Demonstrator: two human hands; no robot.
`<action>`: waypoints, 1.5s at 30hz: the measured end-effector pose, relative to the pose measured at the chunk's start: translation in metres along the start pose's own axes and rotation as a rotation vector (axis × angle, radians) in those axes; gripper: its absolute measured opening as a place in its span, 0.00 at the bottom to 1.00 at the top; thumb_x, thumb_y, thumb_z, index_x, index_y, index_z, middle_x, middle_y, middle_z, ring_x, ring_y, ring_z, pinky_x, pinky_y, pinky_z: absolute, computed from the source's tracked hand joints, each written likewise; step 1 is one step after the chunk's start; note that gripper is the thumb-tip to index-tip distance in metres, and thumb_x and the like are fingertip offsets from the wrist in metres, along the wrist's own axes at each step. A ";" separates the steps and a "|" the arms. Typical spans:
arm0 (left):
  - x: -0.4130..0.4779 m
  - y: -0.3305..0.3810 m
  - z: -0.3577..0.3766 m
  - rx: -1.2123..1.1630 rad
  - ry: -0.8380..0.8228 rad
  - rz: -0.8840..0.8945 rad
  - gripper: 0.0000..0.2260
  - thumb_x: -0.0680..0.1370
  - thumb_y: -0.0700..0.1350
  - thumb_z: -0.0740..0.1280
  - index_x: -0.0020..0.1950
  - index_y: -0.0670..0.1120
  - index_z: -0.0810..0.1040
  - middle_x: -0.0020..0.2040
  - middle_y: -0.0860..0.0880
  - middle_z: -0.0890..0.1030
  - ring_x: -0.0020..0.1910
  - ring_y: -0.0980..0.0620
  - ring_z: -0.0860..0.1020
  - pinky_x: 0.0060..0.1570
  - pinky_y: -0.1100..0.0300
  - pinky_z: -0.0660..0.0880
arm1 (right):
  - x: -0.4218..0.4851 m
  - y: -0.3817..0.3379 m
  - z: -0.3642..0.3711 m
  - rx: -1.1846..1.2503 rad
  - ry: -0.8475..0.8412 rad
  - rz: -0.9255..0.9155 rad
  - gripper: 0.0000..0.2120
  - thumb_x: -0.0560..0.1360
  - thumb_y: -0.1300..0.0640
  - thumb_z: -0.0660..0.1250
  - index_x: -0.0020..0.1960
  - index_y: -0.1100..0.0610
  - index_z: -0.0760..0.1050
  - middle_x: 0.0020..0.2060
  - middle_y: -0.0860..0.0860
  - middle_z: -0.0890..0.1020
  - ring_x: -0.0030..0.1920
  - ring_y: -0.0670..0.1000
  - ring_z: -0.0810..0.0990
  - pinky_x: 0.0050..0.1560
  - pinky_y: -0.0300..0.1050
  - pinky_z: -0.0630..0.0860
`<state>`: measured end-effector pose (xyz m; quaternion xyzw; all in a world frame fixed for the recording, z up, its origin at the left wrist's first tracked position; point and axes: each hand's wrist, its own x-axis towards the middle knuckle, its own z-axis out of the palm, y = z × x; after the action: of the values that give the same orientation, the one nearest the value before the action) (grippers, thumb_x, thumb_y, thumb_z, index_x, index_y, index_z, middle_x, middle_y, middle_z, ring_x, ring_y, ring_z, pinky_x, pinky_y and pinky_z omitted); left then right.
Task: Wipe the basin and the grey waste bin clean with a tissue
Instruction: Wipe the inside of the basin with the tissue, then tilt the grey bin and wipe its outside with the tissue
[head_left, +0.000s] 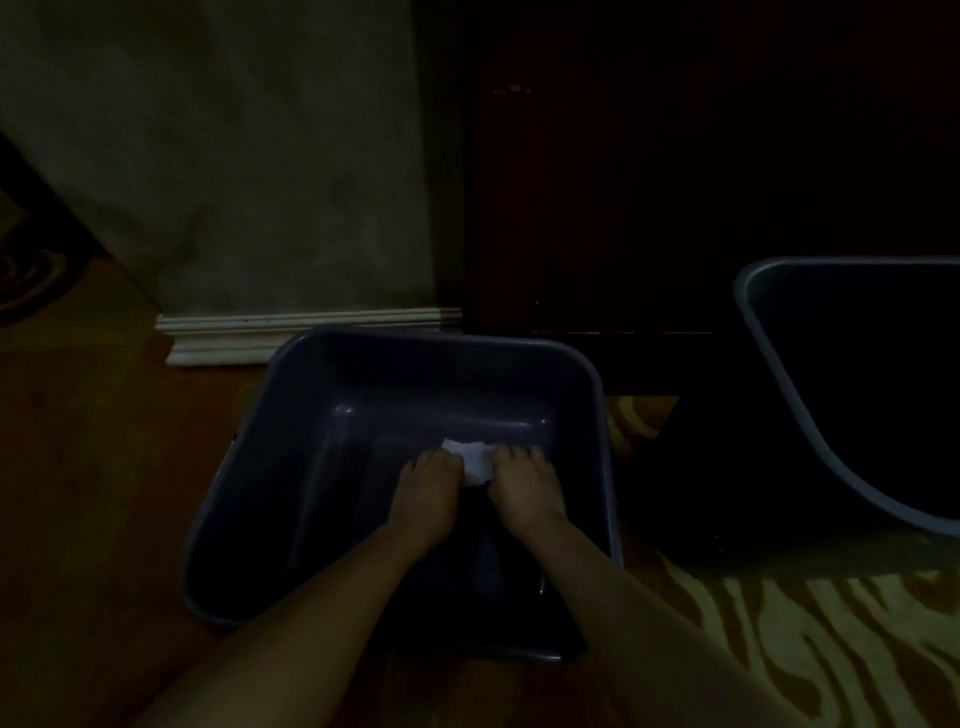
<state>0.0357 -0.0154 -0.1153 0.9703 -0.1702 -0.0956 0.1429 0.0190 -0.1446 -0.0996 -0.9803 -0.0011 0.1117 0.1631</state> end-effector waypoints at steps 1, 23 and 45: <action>0.000 0.003 -0.007 -0.107 0.017 -0.001 0.07 0.77 0.39 0.58 0.46 0.45 0.76 0.54 0.45 0.80 0.54 0.46 0.78 0.51 0.54 0.74 | -0.002 -0.002 -0.010 0.105 0.041 0.031 0.12 0.77 0.61 0.57 0.60 0.61 0.69 0.60 0.60 0.76 0.60 0.58 0.72 0.57 0.49 0.69; -0.030 0.206 -0.253 -0.853 0.061 0.345 0.04 0.75 0.51 0.66 0.42 0.57 0.80 0.42 0.54 0.82 0.39 0.63 0.81 0.32 0.71 0.75 | -0.154 0.031 -0.271 0.918 0.626 -0.086 0.11 0.77 0.53 0.62 0.40 0.56 0.79 0.29 0.46 0.78 0.27 0.36 0.75 0.23 0.26 0.67; -0.025 0.371 -0.120 -0.040 -0.240 0.466 0.09 0.78 0.48 0.61 0.51 0.48 0.79 0.41 0.50 0.79 0.40 0.53 0.79 0.34 0.60 0.73 | -0.308 0.198 -0.219 1.123 0.989 0.630 0.12 0.80 0.53 0.57 0.44 0.49 0.78 0.39 0.49 0.82 0.38 0.42 0.82 0.39 0.43 0.77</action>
<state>-0.0724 -0.3117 0.1157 0.8836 -0.4030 -0.1780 0.1587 -0.2406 -0.4142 0.1058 -0.6425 0.4031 -0.3101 0.5732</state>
